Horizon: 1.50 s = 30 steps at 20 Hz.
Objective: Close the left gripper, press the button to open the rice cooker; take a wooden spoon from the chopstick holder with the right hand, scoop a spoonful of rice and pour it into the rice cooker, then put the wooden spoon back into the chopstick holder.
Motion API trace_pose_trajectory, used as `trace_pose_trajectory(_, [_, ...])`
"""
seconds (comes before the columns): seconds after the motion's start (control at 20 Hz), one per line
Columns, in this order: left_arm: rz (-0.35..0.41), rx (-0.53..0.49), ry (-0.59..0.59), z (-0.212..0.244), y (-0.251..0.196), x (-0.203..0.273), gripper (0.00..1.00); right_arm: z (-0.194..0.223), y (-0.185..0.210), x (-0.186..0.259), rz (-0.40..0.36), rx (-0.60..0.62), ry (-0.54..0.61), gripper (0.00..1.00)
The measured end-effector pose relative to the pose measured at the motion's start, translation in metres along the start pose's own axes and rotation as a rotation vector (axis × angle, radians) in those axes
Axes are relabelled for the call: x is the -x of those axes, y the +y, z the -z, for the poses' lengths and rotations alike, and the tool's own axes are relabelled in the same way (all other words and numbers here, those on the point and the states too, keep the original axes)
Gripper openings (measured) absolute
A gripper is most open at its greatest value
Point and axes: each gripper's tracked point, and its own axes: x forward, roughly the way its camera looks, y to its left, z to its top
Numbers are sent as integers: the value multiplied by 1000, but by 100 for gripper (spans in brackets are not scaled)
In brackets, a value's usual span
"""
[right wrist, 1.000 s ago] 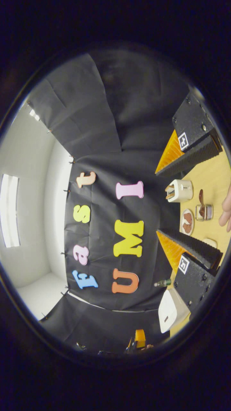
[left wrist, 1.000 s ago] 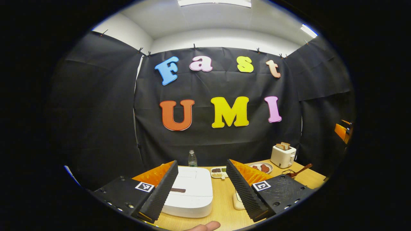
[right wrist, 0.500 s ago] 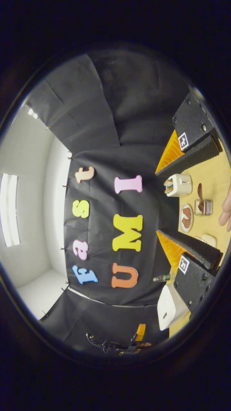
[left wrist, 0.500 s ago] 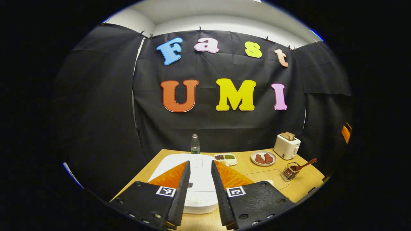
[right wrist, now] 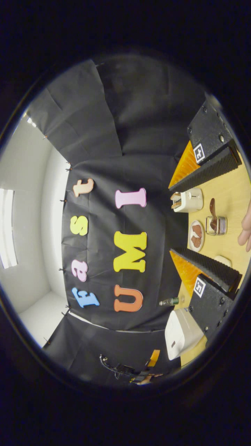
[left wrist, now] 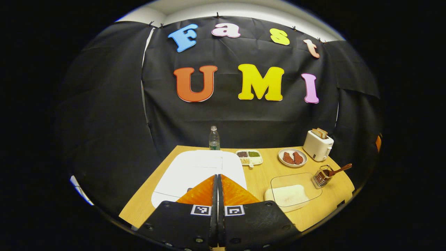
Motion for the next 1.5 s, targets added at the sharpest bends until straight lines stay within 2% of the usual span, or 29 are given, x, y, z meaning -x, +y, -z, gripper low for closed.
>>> trace_pose_trajectory(0.35, [-63,-19,112,33,21,-32,1,9,0,-1,-13,28,-1,100])
trace_pose_trajectory(0.45, [-95,-35,144,46,32,-35,1,20,-2,0,-12,20,29,100])
trace_pose_trajectory(0.6, [-96,-35,132,51,38,-39,0,23,7,4,-44,-1,39,98])
trace_pose_trajectory(0.75, [-63,-23,119,53,32,-45,0,27,2,2,-25,14,39,100])
trace_pose_trajectory(0.9, [-95,-91,103,58,41,-54,0,28,4,2,-20,-5,49,100])
trace_pose_trajectory(0.95, [-101,-90,139,70,42,-54,0,29,5,2,-22,-3,53,100])
trace_pose_trajectory(1.15, [-96,-73,135,71,41,-53,1,28,8,2,-26,-5,57,98])
trace_pose_trajectory(1.2, [-93,-60,130,71,41,-54,1,29,10,3,-31,-6,59,100])
trace_pose_trajectory(1.25, [-92,-29,133,72,42,-53,1,29,13,4,-36,-6,61,98])
trace_pose_trajectory(1.4, [-83,52,150,71,41,-51,1,29,14,6,-43,2,60,100])
trace_pose_trajectory(1.5, [-106,58,135,61,42,-44,1,28,9,7,-35,13,56,98])
